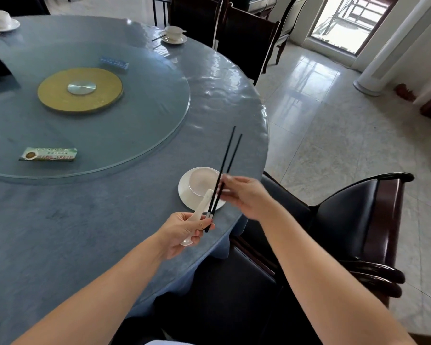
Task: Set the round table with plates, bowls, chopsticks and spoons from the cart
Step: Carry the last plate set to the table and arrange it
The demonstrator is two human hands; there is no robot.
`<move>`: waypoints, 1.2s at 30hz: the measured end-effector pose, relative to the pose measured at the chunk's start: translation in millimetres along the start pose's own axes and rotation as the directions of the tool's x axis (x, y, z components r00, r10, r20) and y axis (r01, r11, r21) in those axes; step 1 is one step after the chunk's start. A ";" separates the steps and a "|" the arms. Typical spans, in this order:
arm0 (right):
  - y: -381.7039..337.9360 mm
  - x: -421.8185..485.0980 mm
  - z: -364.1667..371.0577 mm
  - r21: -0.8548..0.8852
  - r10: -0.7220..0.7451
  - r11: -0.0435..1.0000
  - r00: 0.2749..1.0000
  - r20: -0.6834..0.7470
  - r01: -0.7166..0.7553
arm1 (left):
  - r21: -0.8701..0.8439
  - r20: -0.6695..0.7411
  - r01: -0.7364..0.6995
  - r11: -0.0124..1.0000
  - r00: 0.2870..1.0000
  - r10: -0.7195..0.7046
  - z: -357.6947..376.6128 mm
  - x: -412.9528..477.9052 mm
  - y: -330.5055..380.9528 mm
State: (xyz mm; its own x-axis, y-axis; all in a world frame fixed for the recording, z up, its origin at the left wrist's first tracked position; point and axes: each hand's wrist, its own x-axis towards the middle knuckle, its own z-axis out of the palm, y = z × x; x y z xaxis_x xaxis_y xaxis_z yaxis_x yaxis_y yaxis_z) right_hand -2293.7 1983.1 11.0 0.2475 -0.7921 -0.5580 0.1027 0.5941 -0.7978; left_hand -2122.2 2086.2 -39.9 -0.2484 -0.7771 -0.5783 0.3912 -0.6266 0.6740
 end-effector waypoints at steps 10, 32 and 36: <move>32.5 -9.4 -6.0 -0.178 0.120 0.979 0.986 0.117 -0.098 | -0.078 -0.028 0.005 0.997 1.000 -0.007 5.4 17.1 -19.4; 15.7 156.1 -67.2 -0.595 0.520 0.680 0.854 -0.021 -0.429 | -0.109 -0.681 -0.036 0.993 0.731 -0.048 -110.6 113.6 -20.3; 8.0 172.6 -63.8 -0.722 0.569 0.546 0.821 -0.054 -0.426 | -0.165 -0.604 0.064 0.984 0.783 -0.152 -121.2 112.6 -13.0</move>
State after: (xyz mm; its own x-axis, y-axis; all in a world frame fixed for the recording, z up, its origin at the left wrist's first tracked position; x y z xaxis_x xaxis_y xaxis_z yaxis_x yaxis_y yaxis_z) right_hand -2311.6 1842.2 -106.3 0.2097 -0.3197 -0.9240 -0.7445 0.5604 -0.3629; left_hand -2047.9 2014.0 -169.5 0.2809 -0.4775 -0.8325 0.5150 -0.6570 0.5506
